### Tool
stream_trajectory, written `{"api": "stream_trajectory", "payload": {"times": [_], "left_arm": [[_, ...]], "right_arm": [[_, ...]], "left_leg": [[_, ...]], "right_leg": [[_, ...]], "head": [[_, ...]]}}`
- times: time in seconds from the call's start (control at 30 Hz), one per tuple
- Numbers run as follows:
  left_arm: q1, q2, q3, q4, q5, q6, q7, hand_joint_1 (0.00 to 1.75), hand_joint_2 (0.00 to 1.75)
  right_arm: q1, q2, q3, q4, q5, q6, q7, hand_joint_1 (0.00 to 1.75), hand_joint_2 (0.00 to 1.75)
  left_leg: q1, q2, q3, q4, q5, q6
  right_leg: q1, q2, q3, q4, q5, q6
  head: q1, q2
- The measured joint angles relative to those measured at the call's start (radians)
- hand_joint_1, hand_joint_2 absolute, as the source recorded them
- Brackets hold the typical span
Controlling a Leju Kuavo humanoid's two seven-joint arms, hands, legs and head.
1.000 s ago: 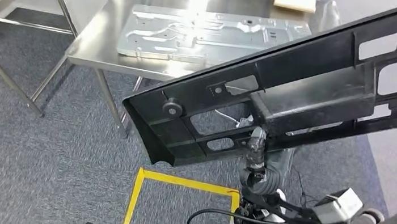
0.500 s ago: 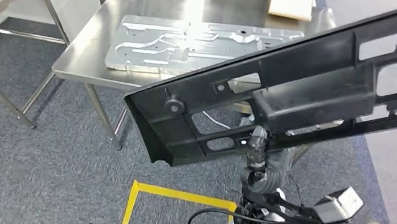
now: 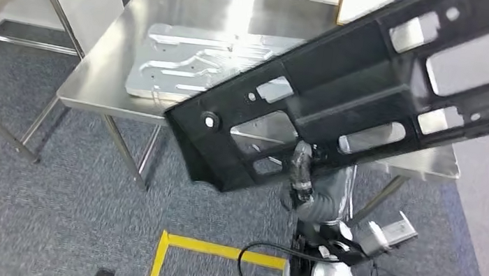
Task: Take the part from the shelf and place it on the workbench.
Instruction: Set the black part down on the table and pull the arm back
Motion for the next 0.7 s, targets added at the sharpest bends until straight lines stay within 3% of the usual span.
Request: {"api": "stream_trajectory", "payload": {"times": [0.07, 0.13, 0.23, 0.27, 0.3, 0.4, 0.43, 0.47, 0.6, 0.63, 0.7], "left_arm": [[-0.014, 0.001, 0.007, 0.000, 0.003, 0.001, 0.002, 0.00, 1.75], [-0.020, 0.002, 0.014, 0.000, 0.005, 0.002, 0.000, 0.00, 1.75], [-0.021, 0.002, 0.022, 0.000, 0.005, 0.002, -0.001, 0.00, 1.75], [-0.020, 0.002, 0.024, 0.000, 0.004, 0.002, -0.001, 0.00, 1.75], [-0.020, 0.002, 0.024, 0.000, 0.003, 0.002, 0.000, 0.00, 1.75], [-0.020, 0.003, 0.026, 0.000, -0.003, 0.001, 0.002, 0.00, 1.75], [-0.021, 0.004, 0.027, 0.000, -0.005, 0.001, 0.003, 0.00, 1.75], [-0.021, 0.004, 0.028, 0.000, -0.007, 0.001, 0.004, 0.00, 1.75], [-0.021, 0.005, 0.028, 0.000, -0.013, 0.002, 0.005, 0.00, 1.75], [-0.022, 0.005, 0.028, 0.000, -0.013, 0.003, 0.005, 0.00, 1.75], [-0.023, 0.005, 0.028, 0.000, -0.013, 0.004, 0.005, 0.00, 1.75]], "right_arm": [[-0.014, -0.001, 0.002, 0.005, 0.026, -0.035, 0.005, 1.75, 1.75], [-0.027, -0.003, 0.002, 0.008, 0.026, -0.046, 0.004, 1.75, 1.75], [-0.038, -0.008, 0.002, 0.013, 0.026, -0.047, 0.005, 1.75, 1.75], [-0.038, -0.010, 0.002, 0.015, 0.029, -0.046, 0.008, 1.75, 1.75], [-0.038, -0.012, 0.002, 0.017, 0.034, -0.045, 0.010, 1.75, 1.75], [-0.042, -0.020, 0.002, 0.020, 0.047, -0.042, 0.017, 1.75, 1.75], [-0.045, -0.022, 0.002, 0.020, 0.051, -0.040, 0.019, 1.75, 1.75], [-0.048, -0.025, 0.002, 0.021, 0.057, -0.038, 0.022, 1.75, 1.75], [-0.060, -0.044, 0.002, 0.022, 0.082, -0.033, 0.036, 1.75, 1.75], [-0.065, -0.049, 0.002, 0.022, 0.084, -0.033, 0.038, 1.75, 1.75], [-0.069, -0.058, 0.002, 0.022, 0.085, -0.033, 0.039, 1.75, 1.75]], "left_leg": [[0.002, 0.000, 0.000, 0.007, -0.002, -0.011], [0.004, 0.003, -0.029, 0.065, -0.013, -0.021], [0.007, 0.005, -0.146, 0.236, -0.066, -0.029], [0.007, 0.006, -0.175, 0.261, -0.074, -0.030], [0.007, 0.006, -0.187, 0.252, -0.062, -0.030], [0.005, 0.007, -0.147, 0.085, 0.066, -0.022], [0.003, 0.008, -0.131, 0.037, 0.091, -0.017], [0.000, 0.008, -0.122, 0.009, 0.102, -0.013], [0.001, 0.009, -0.089, -0.018, 0.090, 0.011], [0.002, 0.009, -0.077, -0.022, 0.087, 0.016], [0.002, 0.009, -0.060, -0.025, 0.076, 0.022]], "right_leg": [[-0.001, 0.000, 0.012, -0.010, 0.004, -0.014], [-0.005, 0.000, 0.034, -0.019, -0.002, -0.026], [-0.005, 0.000, 0.057, -0.023, -0.020, -0.034], [-0.004, 0.000, 0.065, -0.023, -0.028, -0.034], [-0.004, 0.001, 0.076, -0.023, -0.036, -0.033], [-0.003, 0.004, 0.110, -0.023, -0.063, -0.027], [-0.002, 0.005, 0.117, -0.023, -0.071, -0.022], [-0.002, 0.006, 0.121, -0.024, -0.076, -0.015], [-0.001, 0.006, 0.125, 0.004, -0.088, 0.005], [-0.002, 0.005, 0.107, 0.042, -0.100, 0.009], [-0.004, 0.004, 0.034, 0.161, -0.140, 0.017]], "head": [[0.000, 0.000], [-0.002, 0.000], [-0.003, 0.000], [-0.003, 0.000], [-0.003, 0.000], [-0.003, 0.000], [-0.003, 0.000], [-0.003, 0.000], [-0.003, 0.000], [-0.002, 0.000], [0.000, 0.000]]}}
